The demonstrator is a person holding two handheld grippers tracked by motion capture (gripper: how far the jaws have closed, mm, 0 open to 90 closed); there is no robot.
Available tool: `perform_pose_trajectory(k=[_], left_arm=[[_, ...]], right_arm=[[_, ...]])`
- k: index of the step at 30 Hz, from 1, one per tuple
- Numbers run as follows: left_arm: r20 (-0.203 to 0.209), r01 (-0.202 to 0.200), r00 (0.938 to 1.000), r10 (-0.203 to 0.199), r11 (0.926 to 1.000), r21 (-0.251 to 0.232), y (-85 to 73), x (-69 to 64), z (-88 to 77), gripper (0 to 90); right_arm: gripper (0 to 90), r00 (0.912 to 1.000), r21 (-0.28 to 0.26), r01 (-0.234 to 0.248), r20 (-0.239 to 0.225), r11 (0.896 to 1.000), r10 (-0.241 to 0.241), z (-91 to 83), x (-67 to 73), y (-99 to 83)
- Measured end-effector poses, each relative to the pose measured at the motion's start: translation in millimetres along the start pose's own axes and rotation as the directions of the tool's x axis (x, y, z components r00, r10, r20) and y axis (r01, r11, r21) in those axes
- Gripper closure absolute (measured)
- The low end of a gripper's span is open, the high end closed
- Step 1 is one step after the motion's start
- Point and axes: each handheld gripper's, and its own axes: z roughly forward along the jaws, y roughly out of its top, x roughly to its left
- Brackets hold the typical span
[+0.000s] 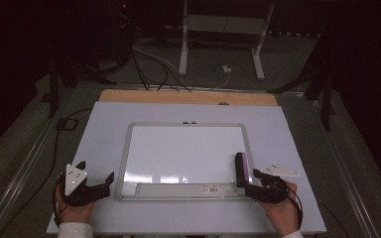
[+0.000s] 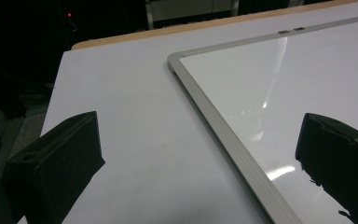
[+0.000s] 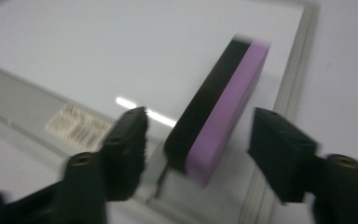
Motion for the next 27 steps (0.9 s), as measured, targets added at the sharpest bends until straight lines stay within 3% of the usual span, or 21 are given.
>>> perform_pose_trajectory(k=[9, 12, 17, 20, 24, 27], left_arm=[[0.001, 0.000, 1.0000, 0.000, 1.0000, 0.001, -0.3, 0.2, 0.3, 1.2], [0.000, 0.000, 1.0000, 0.000, 1.0000, -0.003, 0.3, 0.5, -0.7, 1.2], [0.001, 0.005, 1.0000, -0.005, 0.9999, -0.016, 1.1, 1.4, -2.6, 1.2], [0.001, 0.007, 1.0000, -0.007, 0.9996, -0.026, 2.1, 1.7, -4.2, 1.2], [0.006, 0.008, 1.0000, -0.008, 0.9993, -0.037, 3.1, 1.5, -5.8, 1.2], [0.011, 0.011, 0.9999, -0.011, 0.9987, -0.050, 4.0, 1.4, -7.5, 1.2]], right_arm=[[14.8, 0.9996, -0.122, 0.018, 0.024, 0.992, -0.015, -6.0, -22.2, 3.9], [11.9, 0.9996, -0.177, 0.021, 0.023, 0.984, -0.017, -12.1, -28.7, 1.7], [9.1, 0.9972, -0.249, 0.051, 0.066, 0.967, -0.035, -21.4, -37.6, -4.4], [7.3, 0.9966, -0.300, 0.057, 0.074, 0.952, -0.037, -25.0, -42.6, -10.2], [4.3, 0.9970, -0.332, 0.051, 0.072, 0.942, -0.029, -25.9, -49.3, -15.2], [3.2, 0.9966, -0.338, 0.045, 0.080, 0.940, -0.019, -24.7, -54.0, -17.7]])
